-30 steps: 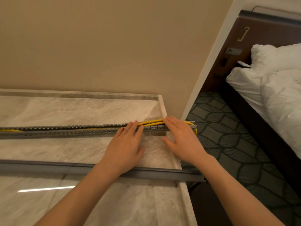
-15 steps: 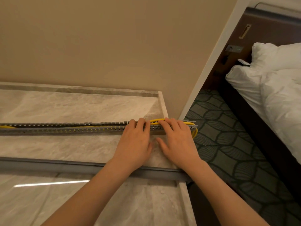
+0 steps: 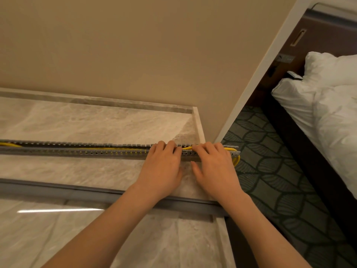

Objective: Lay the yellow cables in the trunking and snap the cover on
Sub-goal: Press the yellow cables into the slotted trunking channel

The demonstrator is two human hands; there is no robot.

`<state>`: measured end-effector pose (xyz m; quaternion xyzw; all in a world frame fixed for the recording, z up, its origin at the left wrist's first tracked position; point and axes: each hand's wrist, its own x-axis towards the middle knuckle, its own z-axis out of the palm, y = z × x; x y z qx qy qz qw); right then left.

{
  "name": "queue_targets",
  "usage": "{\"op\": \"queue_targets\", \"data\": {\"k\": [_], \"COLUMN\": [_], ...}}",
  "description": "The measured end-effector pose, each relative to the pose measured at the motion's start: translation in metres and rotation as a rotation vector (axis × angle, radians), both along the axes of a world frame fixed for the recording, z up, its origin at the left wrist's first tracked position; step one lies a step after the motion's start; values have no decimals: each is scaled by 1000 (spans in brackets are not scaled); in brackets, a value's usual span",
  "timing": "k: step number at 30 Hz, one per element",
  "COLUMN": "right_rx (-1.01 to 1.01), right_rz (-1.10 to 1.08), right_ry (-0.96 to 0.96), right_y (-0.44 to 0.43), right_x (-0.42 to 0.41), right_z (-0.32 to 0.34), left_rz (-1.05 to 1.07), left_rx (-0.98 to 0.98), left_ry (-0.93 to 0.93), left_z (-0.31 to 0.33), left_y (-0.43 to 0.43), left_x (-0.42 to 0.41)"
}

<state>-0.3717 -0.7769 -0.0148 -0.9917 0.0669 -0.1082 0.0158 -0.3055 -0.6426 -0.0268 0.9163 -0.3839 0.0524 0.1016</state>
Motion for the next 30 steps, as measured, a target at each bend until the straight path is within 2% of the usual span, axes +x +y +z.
{"op": "queue_targets", "data": {"k": [9, 16, 21, 30], "right_rx": [-80, 333, 155, 157], "right_rz": [7, -21, -70, -140], "right_ry": [67, -39, -67, 21], "right_y": [13, -18, -30, -15], "right_x": [0, -11, -19, -12], "right_z": [-6, 9, 9, -4], "left_rz": [-26, -54, 43, 21], "left_rx": [-7, -12, -96, -98], "left_ry": [-21, 11, 99, 158], "left_z": [-3, 0, -1, 0], "left_y": [3, 9, 19, 31], "left_x": [-4, 3, 5, 3]}}
